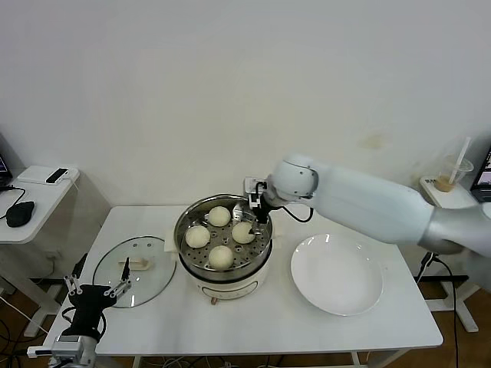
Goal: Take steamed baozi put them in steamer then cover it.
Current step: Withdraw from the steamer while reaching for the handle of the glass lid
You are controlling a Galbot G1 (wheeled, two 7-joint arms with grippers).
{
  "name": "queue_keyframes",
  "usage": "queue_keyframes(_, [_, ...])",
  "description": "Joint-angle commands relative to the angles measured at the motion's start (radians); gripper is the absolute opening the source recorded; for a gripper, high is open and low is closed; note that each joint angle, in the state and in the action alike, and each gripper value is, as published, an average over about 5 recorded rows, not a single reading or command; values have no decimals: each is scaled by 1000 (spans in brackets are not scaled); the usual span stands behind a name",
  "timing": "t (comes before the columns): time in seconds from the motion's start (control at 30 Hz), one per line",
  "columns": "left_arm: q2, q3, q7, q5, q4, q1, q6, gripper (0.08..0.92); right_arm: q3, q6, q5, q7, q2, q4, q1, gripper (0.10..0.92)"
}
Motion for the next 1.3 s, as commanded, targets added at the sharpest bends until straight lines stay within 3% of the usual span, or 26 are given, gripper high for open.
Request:
queue_keyframes(0.03, [1,4,0,11,24,2,-29,823,527,236,7,467,-254,287,-522,823])
queue_keyframes(0.2, [-25,10,15,51,61,-11,-52,823,960,427,-79,549,-223,340,-978,823])
queue_keyframes(0.43, [-44,7,49,216,117,-15,-119,823,1498,726,-211,480,-9,334,-1463,823])
queue_keyframes(0.57, [-28,1,35,400,173,-34,-127,823,1677,809,-227,461,120,361,-1624,823])
queue_keyframes(0.97, [125,-12,46,1041,439,-124,-124,823,1805,789,-191,545,241,424,-1888,823])
queue_keyframes(1.3, [213,113,29,1161,662,-339,-121,823,1844,795,-202,561,304,436,-1958,823])
